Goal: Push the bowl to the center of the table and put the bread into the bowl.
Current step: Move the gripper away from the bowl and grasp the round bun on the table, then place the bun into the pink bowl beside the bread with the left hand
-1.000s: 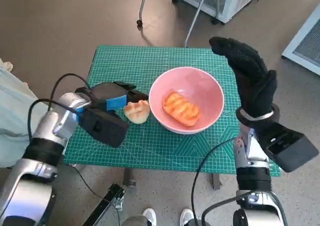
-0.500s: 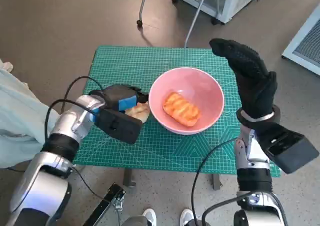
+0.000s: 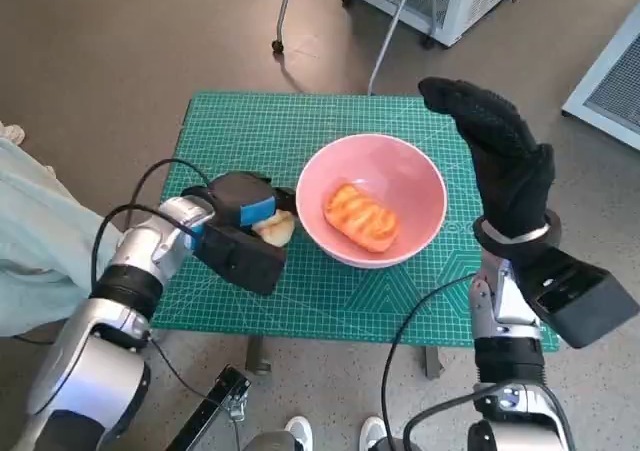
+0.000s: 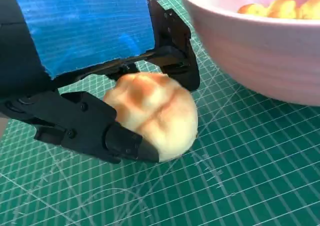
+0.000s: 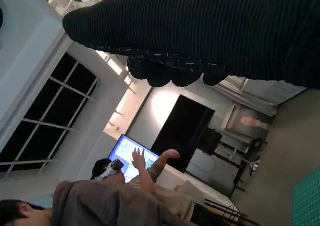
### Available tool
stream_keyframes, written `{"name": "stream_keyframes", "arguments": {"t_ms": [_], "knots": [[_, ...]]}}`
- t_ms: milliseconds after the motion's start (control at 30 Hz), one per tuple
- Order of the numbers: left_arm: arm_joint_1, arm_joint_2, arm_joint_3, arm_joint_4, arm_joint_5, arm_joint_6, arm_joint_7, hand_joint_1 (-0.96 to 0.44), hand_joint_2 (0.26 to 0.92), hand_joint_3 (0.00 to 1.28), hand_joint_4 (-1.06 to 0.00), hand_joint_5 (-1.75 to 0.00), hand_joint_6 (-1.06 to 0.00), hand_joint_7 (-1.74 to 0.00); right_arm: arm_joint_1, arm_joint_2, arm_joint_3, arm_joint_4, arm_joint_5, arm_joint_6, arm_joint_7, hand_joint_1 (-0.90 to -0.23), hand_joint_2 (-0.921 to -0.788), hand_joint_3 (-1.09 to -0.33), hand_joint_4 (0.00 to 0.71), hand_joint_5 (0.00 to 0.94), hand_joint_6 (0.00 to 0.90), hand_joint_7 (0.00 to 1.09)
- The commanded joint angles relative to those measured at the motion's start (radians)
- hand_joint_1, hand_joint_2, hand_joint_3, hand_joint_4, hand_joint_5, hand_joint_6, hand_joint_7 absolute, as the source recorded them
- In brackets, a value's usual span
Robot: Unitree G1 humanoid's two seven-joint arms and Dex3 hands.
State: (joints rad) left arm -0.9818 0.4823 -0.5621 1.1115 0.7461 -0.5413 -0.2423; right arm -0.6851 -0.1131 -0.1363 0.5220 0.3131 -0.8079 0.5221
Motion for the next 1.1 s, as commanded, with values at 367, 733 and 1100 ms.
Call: {"name": "stream_keyframes", "arguments": {"t_ms": [367, 733, 1100], "knots": [[-0.124, 0.121, 0.103, -0.053, -0.076, 0.072, -0.121, 0.00, 0.921, 0.15, -0.58, -1.22, -0.56, -1.30, 0.020, 0.005, 0.004, 0.008, -0.007, 0.013, -0.013, -0.707, -0.921, -0.772, 0.279, 0.005, -0.001, 0.81], [-0.149, 0.156, 0.200, -0.262, -0.154, 0.024, -0.094, 0.00, 0.920, 0.13, -0.62, -1.22, -0.57, -1.25, 0.019, 0.007, 0.005, -0.002, 0.000, 0.028, -0.012, -0.717, -0.921, -0.770, 0.279, 0.005, -0.001, 0.80], [-0.113, 0.077, 0.206, -0.519, -0.166, 0.026, -0.088, 0.00, 0.921, 0.12, -0.58, -1.30, -0.63, -1.14, 0.019, 0.010, 0.007, -0.014, 0.005, 0.039, -0.010, -0.711, -0.921, -0.768, 0.280, 0.005, -0.001, 0.80]]}}
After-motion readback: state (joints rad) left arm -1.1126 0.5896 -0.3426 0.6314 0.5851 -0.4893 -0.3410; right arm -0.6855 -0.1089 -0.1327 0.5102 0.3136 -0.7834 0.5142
